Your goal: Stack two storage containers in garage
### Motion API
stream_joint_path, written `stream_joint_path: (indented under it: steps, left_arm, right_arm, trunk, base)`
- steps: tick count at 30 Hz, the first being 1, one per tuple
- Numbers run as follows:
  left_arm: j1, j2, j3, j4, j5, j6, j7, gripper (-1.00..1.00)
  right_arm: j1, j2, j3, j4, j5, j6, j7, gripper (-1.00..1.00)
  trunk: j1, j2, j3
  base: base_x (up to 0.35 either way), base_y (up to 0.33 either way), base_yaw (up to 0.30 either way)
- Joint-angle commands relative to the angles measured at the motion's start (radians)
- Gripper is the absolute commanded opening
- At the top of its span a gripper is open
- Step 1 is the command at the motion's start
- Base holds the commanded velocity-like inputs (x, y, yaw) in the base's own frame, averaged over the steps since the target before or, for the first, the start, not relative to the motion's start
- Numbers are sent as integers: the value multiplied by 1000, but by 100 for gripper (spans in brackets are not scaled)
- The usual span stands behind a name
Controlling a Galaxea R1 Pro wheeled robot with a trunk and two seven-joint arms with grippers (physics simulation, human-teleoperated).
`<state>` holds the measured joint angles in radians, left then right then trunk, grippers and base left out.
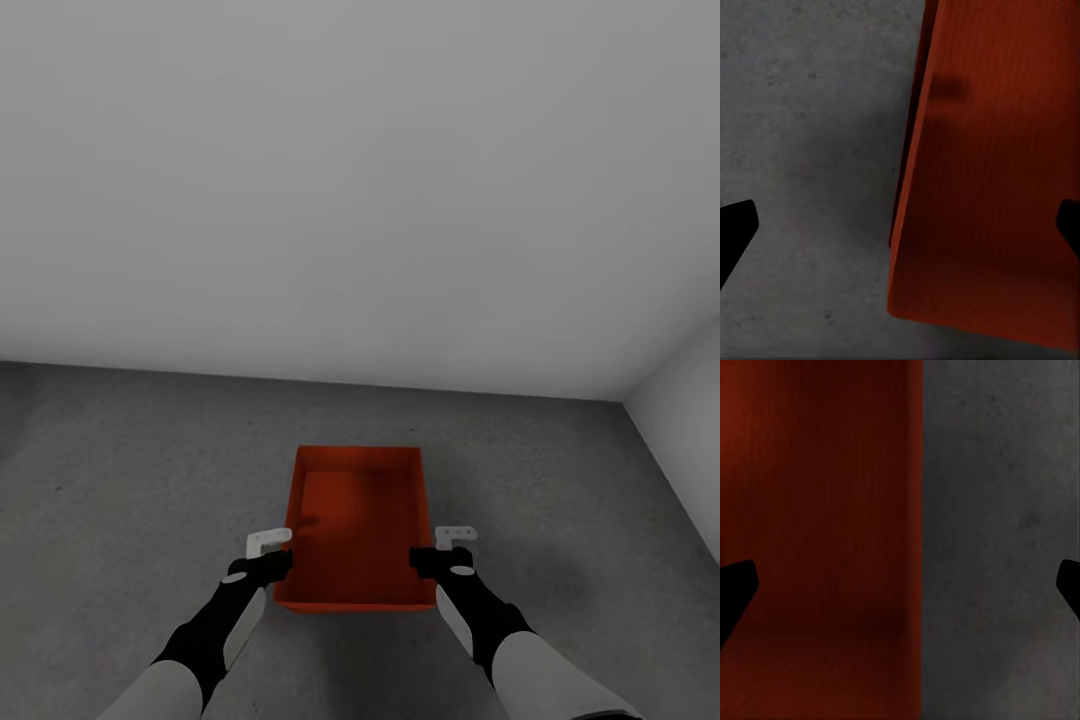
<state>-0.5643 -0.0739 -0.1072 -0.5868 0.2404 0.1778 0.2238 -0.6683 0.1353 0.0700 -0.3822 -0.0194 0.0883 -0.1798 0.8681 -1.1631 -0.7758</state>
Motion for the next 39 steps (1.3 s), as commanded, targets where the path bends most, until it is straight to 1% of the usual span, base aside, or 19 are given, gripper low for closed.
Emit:
stream_joint_path:
  steps: [1,4,8,12,19,22,24,27,31,33,34,37,39]
  left_arm:
    - [0,1,-7,-2,12,4,9,100]
    - [0,0,-9,-2,16,5,9,100]
    - [0,-2,-10,-14,17,5,10,100]
    - [0,-3,-8,-61,16,4,11,100]
    - [0,-3,-12,-108,14,3,15,100]
    - [0,-3,-13,-167,13,5,40,100]
    - [0,-3,-14,-217,8,11,76,100]
    - [0,-4,-18,-257,5,30,113,100]
    - [0,-12,-21,-298,5,49,128,100]
    - [0,-25,-22,-320,2,54,134,100]
    - [0,-27,-22,-324,1,54,135,100]
    - [0,-31,-24,-339,-1,56,137,100]
    - [0,-32,-23,-342,-1,56,137,100]
  right_arm:
    - [0,-1,7,-6,-2,8,-7,100]
    - [0,-2,9,-37,-2,10,-7,100]
    - [0,-2,9,-51,-1,14,-6,100]
    - [0,-2,12,-56,6,19,-5,100]
    - [0,-2,13,-57,14,22,-6,100]
    - [0,-2,13,-58,14,22,-6,100]
    - [0,-2,15,-59,15,23,-6,100]
    - [0,-2,14,-61,15,23,-6,100]
    - [0,-2,12,-70,11,30,-6,100]
    - [0,-3,10,-82,7,35,-6,100]
    - [0,-2,10,-86,6,36,-7,100]
    - [0,-3,6,-125,2,40,-8,100]
    - [0,-8,-3,-153,1,51,-8,100]
  trunk:
    - [-4,7,3]
    - [-15,28,12]
    - [-31,56,24]
    - [-46,84,37]
    - [-73,133,59]
    - [-84,154,68]
    - [-92,168,75]
    - [-104,189,84]
    - [-119,217,97]
    - [-127,231,103]
    - [-130,238,106]
    - [-142,259,115]
    - [-150,273,122]
  base:
    - [0,0,0]
    - [0,0,0]
    - [0,0,0]
    - [0,0,0]
    - [0,0,0]
    - [0,0,0]
    - [0,0,0]
    - [0,0,0]
    - [0,0,0]
    - [0,0,0]
    - [0,0,0]
    - [0,0,0]
    - [0,0,0]
